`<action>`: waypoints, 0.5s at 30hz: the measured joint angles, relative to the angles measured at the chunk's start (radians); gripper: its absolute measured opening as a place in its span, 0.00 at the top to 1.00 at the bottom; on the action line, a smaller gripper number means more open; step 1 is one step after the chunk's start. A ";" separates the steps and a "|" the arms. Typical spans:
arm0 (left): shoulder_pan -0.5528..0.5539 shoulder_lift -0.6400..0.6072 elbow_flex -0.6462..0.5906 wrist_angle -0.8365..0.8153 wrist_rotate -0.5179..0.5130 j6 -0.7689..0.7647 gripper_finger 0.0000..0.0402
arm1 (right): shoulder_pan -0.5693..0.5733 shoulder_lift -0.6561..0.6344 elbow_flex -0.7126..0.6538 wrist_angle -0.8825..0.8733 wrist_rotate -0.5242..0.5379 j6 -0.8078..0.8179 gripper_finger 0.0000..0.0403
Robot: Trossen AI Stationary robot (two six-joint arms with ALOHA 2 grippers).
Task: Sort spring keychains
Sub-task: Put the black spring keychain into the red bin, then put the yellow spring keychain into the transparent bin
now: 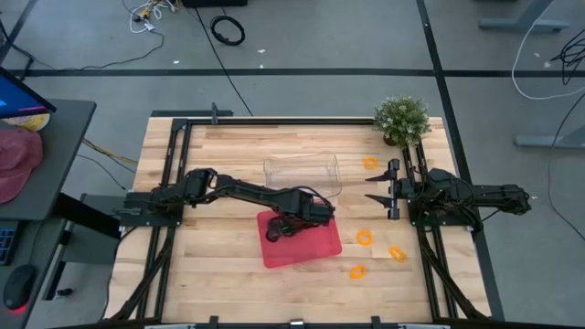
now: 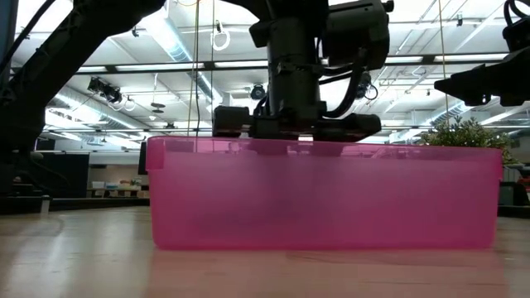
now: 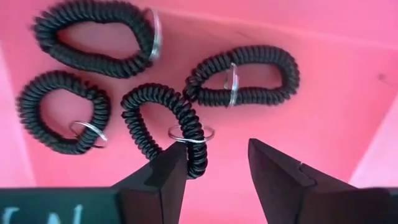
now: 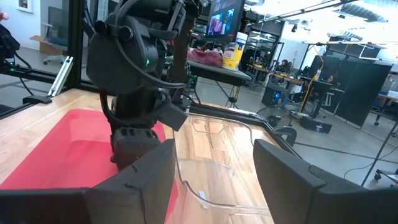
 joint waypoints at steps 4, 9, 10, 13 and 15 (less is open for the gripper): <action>0.000 0.000 0.031 -0.009 -0.013 -0.001 0.57 | 0.000 0.000 0.000 0.000 0.000 0.000 0.45; -0.009 -0.001 0.131 -0.083 -0.086 0.014 0.57 | 0.000 0.000 0.000 0.000 0.000 0.000 0.45; -0.010 -0.002 0.156 -0.106 -0.095 0.016 0.57 | 0.000 0.000 0.000 0.000 0.000 0.000 0.45; -0.018 -0.002 0.226 -0.212 -0.117 0.016 0.57 | 0.000 0.000 0.000 0.000 0.000 0.000 0.45; -0.023 -0.002 0.270 -0.255 -0.130 0.016 0.57 | 0.000 0.000 0.000 0.000 0.000 0.000 0.45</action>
